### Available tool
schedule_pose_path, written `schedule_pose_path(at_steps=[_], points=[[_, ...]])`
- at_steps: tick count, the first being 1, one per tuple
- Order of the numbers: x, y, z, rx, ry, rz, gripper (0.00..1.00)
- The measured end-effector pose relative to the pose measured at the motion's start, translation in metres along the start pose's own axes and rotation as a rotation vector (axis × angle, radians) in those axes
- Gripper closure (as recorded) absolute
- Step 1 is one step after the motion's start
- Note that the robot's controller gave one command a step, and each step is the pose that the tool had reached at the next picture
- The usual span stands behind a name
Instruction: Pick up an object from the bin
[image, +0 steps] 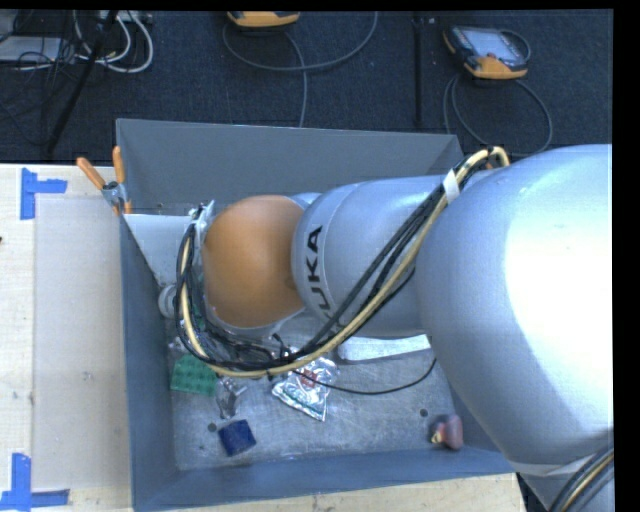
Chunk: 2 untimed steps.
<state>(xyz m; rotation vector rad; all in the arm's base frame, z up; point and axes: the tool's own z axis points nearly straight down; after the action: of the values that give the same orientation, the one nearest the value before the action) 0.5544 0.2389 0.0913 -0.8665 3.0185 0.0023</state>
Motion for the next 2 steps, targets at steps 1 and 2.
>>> schedule_pose_path(at_steps=[1,2], points=[[0.000,-0.001,-0.002,0.000,0.002,0.003,1.00],[0.003,0.001,-0.034,0.000,-0.001,0.036,1.00]])
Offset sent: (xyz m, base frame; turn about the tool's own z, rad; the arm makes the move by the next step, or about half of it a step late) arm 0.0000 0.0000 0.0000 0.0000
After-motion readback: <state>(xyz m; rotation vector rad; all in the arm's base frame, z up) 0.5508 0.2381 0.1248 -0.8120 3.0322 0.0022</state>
